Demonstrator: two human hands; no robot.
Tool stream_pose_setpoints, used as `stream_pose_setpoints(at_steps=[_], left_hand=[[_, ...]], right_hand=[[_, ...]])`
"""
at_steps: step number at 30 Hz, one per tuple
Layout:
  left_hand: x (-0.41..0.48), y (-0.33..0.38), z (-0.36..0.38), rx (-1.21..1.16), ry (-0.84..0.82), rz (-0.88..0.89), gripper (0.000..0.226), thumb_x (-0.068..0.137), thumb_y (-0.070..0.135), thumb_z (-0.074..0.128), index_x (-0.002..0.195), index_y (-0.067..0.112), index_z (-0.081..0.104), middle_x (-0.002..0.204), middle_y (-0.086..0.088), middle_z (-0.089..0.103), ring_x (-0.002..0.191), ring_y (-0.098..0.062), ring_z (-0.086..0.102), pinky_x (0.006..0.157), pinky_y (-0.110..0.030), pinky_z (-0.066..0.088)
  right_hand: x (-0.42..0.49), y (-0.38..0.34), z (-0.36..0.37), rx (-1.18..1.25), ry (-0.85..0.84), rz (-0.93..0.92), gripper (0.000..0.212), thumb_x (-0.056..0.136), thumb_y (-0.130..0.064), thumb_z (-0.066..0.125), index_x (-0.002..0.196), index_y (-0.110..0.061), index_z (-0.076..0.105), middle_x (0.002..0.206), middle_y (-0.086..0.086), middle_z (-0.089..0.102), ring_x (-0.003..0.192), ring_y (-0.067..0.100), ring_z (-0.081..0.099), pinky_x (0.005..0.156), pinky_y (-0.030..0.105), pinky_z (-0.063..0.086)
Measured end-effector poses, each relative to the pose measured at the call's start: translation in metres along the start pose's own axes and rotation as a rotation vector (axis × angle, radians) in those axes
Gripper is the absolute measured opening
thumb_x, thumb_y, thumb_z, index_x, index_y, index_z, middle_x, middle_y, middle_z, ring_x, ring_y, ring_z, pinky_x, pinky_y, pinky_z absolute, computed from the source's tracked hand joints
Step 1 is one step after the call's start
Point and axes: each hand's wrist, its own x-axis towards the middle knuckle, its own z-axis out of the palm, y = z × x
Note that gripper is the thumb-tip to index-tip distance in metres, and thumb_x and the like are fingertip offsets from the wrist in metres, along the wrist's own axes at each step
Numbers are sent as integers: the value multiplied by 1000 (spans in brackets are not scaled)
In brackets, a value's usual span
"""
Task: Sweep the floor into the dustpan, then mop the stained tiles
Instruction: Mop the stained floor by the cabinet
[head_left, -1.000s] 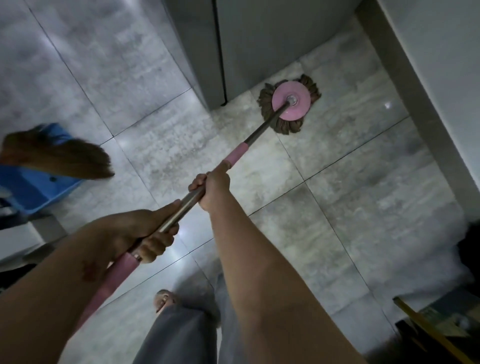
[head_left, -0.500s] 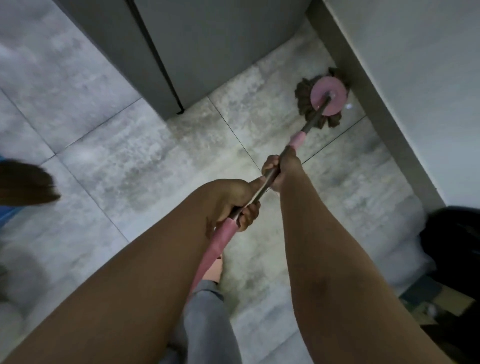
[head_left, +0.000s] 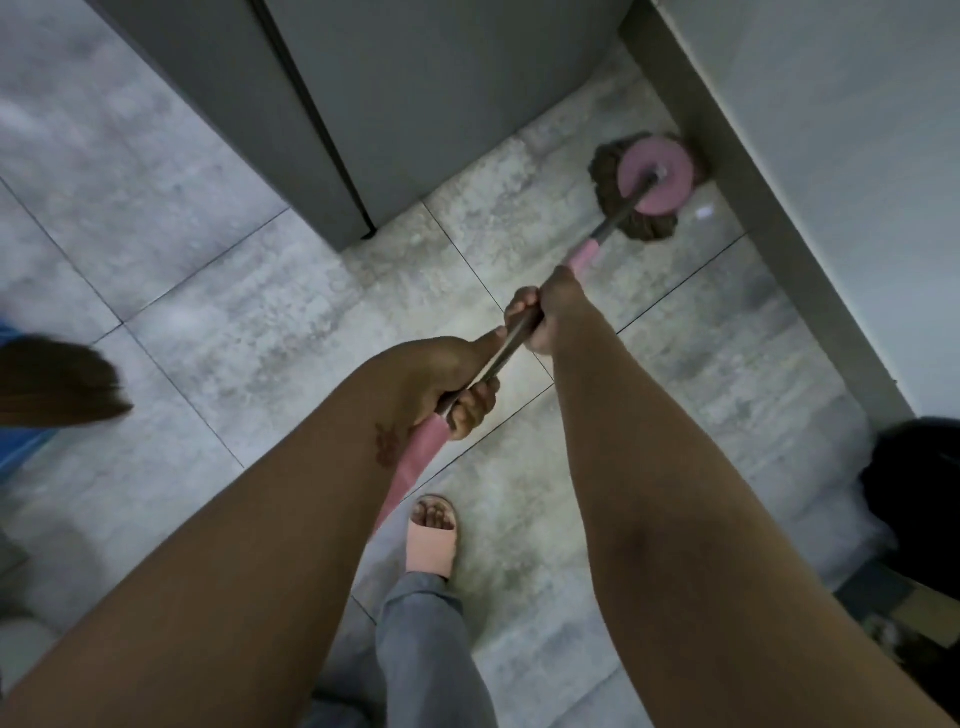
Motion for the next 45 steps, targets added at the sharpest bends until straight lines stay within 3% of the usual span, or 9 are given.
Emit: stream_pose_setpoints(at_steps=[4, 9, 13, 21, 26, 31, 35, 38, 45], left_hand=[[-5, -2, 6, -105, -27, 64, 61, 88, 72, 41, 65, 16, 39, 42, 3, 34, 31, -9, 28, 32, -13, 26], [-16, -28, -1, 20, 23, 24, 61, 86, 74, 39, 65, 17, 38, 43, 2, 34, 31, -11, 29, 35, -14, 28], [-18, -70, -15, 122, 17, -29, 64, 85, 77, 37, 60, 18, 36, 42, 3, 33, 30, -10, 28, 36, -12, 27], [-34, -195, -55, 149, -40, -79, 83, 87, 76, 32, 35, 14, 53, 41, 2, 33, 32, -10, 28, 38, -13, 26], [-70, -295, -93, 87, 11, -58, 68, 83, 79, 34, 53, 19, 35, 45, 2, 31, 34, -12, 27, 39, -12, 26], [-112, -415, -140, -47, 37, -53, 68, 77, 82, 41, 53, 18, 36, 47, 1, 33, 36, -12, 28, 40, -13, 26], [-137, -505, -177, -219, 10, -68, 67, 73, 83, 46, 55, 18, 38, 47, 2, 33, 36, -11, 29, 37, -15, 28], [-153, -555, -195, -331, -8, -43, 65, 76, 81, 46, 58, 18, 39, 47, 2, 33, 35, -10, 29, 36, -15, 28], [-169, -600, -215, -618, -28, 59, 59, 85, 73, 44, 65, 17, 38, 47, 4, 29, 32, -8, 26, 34, -13, 25]], right_hand=[[-10, -8, 8, -178, -115, -14, 78, 72, -91, 20, 103, -25, 46, 40, -4, 29, 29, 14, 35, 45, 31, 51], [-24, 24, 3, -76, -125, -24, 54, 82, -82, 27, 101, -33, 39, 38, -4, 29, 26, 13, 33, 35, 23, 44], [-33, 75, -13, 44, -28, 14, 73, 76, -86, 32, 96, -17, 44, 40, -3, 28, 26, 13, 30, 35, 23, 43], [-73, 202, -22, 30, 10, 71, 81, 55, -96, 26, 95, -29, 45, 43, -4, 30, 31, 14, 31, 43, 43, 51], [-107, 301, -1, -49, -22, 98, 108, 57, -93, 29, 138, -21, 37, 41, -3, 30, 30, 14, 30, 54, 53, 57], [-149, 420, 27, -145, -108, 118, 67, 68, -87, 26, 82, -23, 41, 39, 0, 33, 28, 16, 34, 63, 40, 58], [-176, 505, 52, -243, -160, 169, 68, 76, -82, 25, 86, -17, 43, 40, 0, 34, 30, 16, 34, 85, 35, 51], [-194, 552, 71, -343, -216, 180, 72, 74, -85, 25, 97, -21, 46, 39, 0, 34, 30, 17, 36, 53, 28, 51], [-206, 596, 119, -651, -213, 194, 58, 94, -65, 21, 108, -14, 46, 45, 1, 33, 41, 19, 35, 52, 25, 45]])
